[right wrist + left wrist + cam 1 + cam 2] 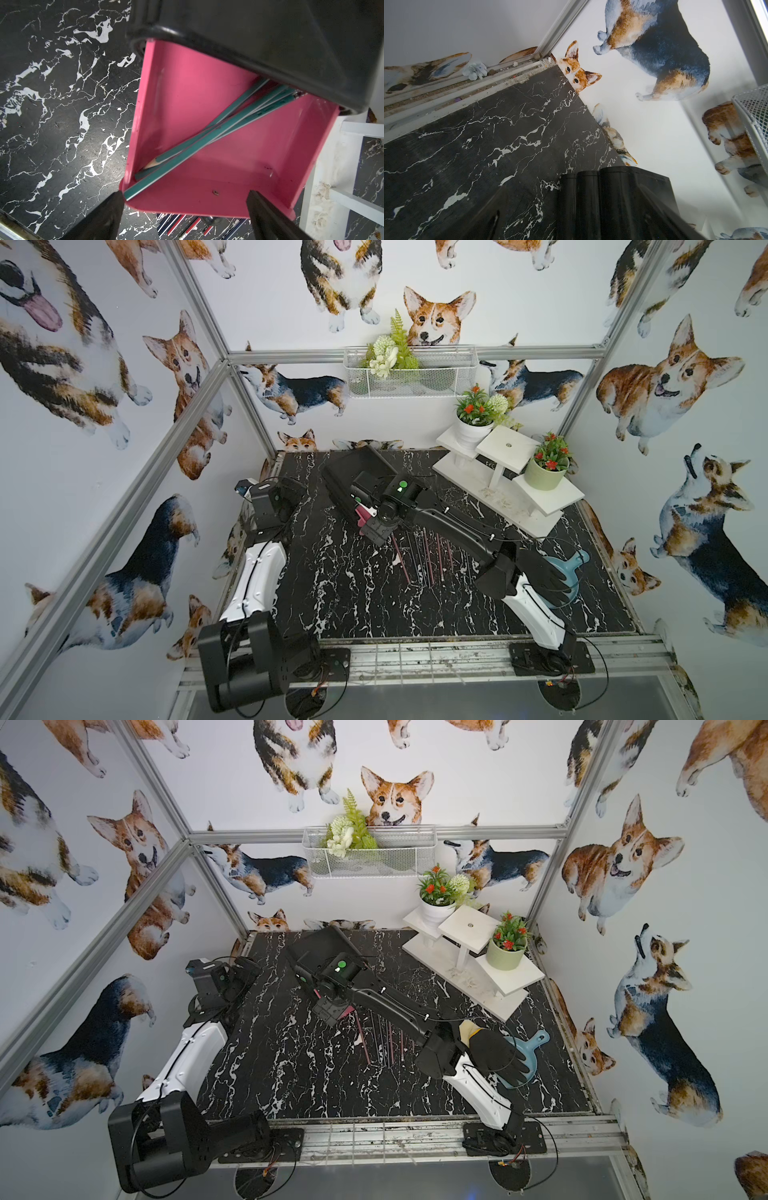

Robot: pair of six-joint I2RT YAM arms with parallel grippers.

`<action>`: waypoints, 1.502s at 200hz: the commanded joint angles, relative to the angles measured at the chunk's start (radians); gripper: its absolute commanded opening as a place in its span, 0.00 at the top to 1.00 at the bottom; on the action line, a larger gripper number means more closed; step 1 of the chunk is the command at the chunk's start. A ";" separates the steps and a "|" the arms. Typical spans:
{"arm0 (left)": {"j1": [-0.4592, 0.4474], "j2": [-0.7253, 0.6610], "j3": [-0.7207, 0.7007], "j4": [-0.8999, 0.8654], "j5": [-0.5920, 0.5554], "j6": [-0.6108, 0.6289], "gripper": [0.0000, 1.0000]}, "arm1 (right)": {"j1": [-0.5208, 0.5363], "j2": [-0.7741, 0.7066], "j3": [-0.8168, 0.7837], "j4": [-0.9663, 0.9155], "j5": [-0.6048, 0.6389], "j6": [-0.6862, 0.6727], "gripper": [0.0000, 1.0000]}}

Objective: Please place the pencils in the drawer according to their color
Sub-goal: Place the pencil in the drawer, then close the drawer in the storage box.

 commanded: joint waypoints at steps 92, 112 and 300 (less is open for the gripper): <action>0.001 -0.013 0.005 0.007 0.004 0.008 0.00 | -0.029 -0.114 -0.054 0.056 0.057 0.140 0.17; 0.001 -0.027 0.005 -0.002 0.002 0.013 0.00 | -0.037 -0.227 -0.220 0.124 0.058 0.194 0.22; 0.001 -0.024 0.012 -0.004 -0.001 0.019 0.00 | -0.081 -0.590 -1.162 0.747 0.022 0.405 0.66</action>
